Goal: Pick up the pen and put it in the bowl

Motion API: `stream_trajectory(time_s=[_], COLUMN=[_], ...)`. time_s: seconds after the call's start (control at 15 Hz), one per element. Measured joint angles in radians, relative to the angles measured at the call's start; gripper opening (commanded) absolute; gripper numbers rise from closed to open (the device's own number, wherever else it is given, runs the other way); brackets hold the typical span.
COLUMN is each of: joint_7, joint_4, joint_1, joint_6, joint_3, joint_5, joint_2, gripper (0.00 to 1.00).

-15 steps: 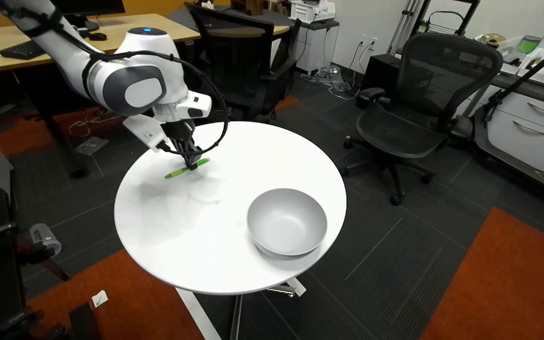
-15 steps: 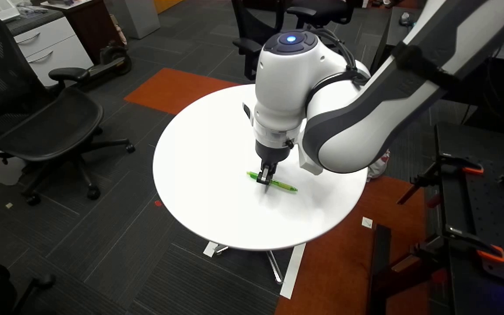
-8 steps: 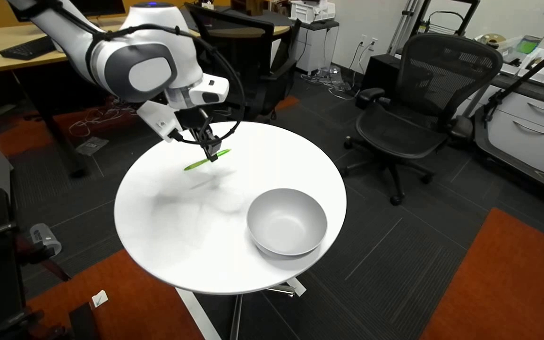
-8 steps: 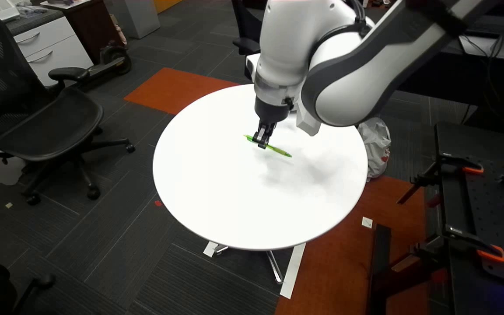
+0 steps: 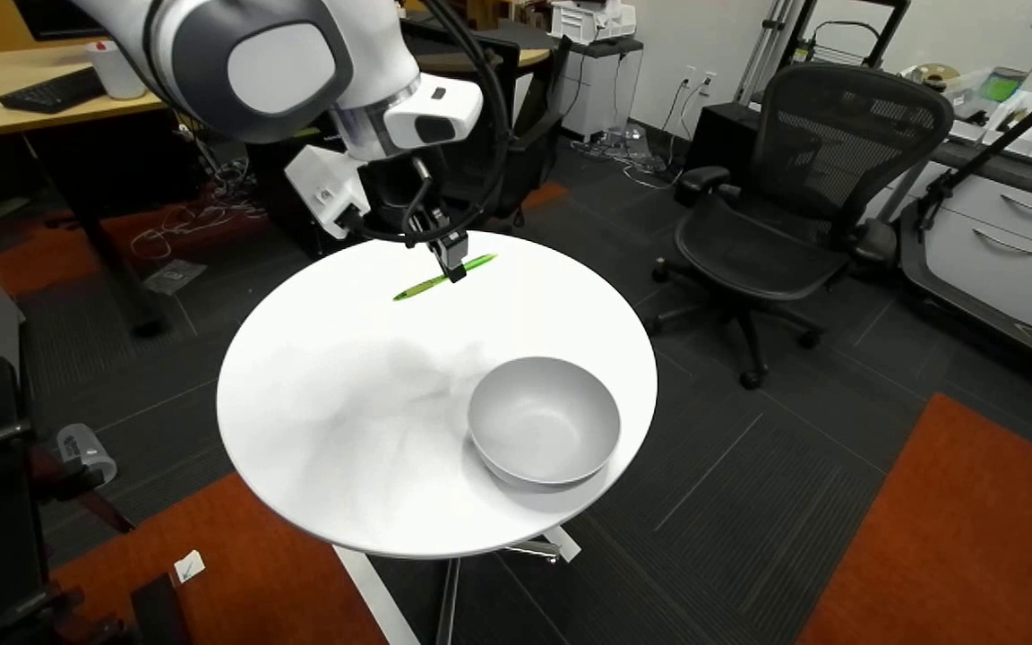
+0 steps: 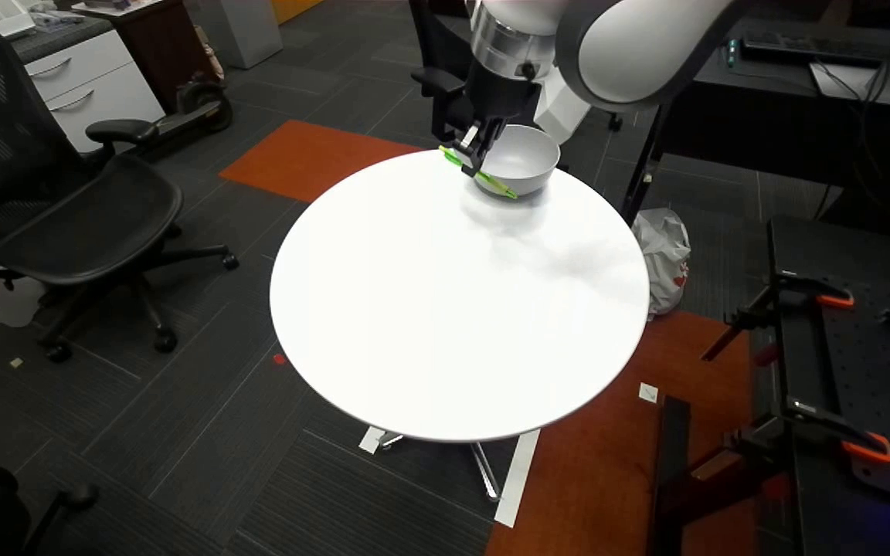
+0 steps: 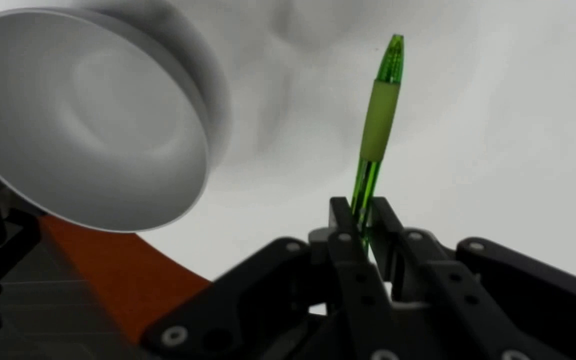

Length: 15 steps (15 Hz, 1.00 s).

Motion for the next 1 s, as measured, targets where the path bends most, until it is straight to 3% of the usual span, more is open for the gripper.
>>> stream_trajectory(time_s=[0.4, 1.0], joint_7=[0.062, 0.060], joint_4=[0.004, 0.114], joint_1=[-0.042, -0.163], joint_6=[0.000, -0.026], joint_3=[-0.077, -0.079], joint_5=[-0.033, -0.027], joint_2=[-0.007, 0.055], gripper=[0.03, 0.03])
